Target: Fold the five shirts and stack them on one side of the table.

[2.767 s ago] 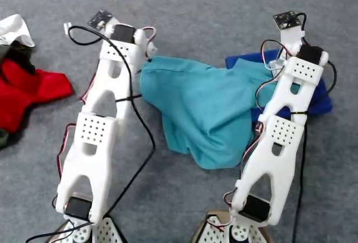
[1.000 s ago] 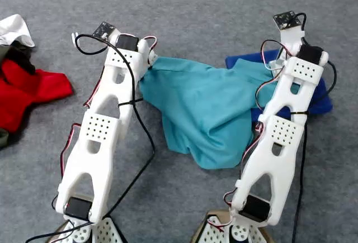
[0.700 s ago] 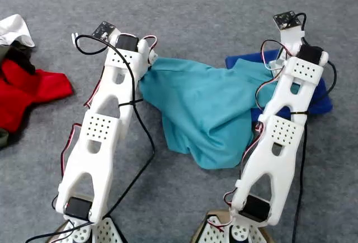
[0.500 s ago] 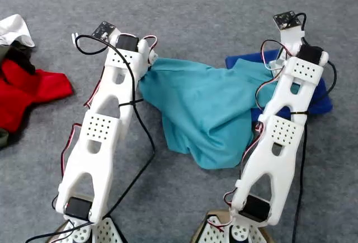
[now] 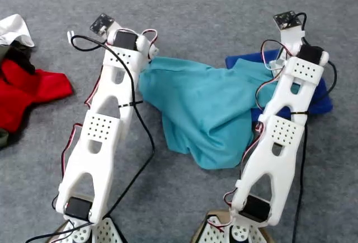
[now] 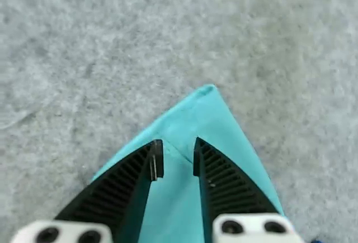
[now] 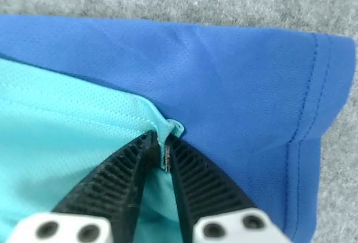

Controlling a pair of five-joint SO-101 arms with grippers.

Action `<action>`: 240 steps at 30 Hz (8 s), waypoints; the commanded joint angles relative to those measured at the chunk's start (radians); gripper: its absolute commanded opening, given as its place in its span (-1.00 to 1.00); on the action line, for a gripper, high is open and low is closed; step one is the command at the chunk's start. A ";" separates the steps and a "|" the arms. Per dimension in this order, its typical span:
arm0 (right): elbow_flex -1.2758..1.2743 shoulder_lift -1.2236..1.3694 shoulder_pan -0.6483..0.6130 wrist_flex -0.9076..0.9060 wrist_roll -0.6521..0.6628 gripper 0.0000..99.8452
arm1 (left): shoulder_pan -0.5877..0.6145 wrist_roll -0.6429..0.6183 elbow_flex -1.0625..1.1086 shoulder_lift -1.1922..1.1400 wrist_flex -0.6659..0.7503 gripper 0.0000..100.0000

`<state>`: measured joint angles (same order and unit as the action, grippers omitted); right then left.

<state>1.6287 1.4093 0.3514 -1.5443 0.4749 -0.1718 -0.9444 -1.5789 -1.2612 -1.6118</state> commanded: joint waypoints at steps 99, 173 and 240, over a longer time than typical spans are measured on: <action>0.038 -0.285 -0.013 -0.147 -0.063 -1.00 | 0.020 0.144 -0.097 0.325 -0.097 -0.96; -0.463 -1.791 -0.602 0.531 -0.002 -0.99 | 0.554 0.718 0.775 2.196 -0.140 -0.96; -0.440 -0.591 -0.516 0.740 -0.161 -0.99 | 0.537 0.815 1.712 1.356 1.224 -0.96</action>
<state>1.0687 0.7986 -0.2025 -0.7219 0.3245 0.3575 -0.1389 0.2102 0.0844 -0.3521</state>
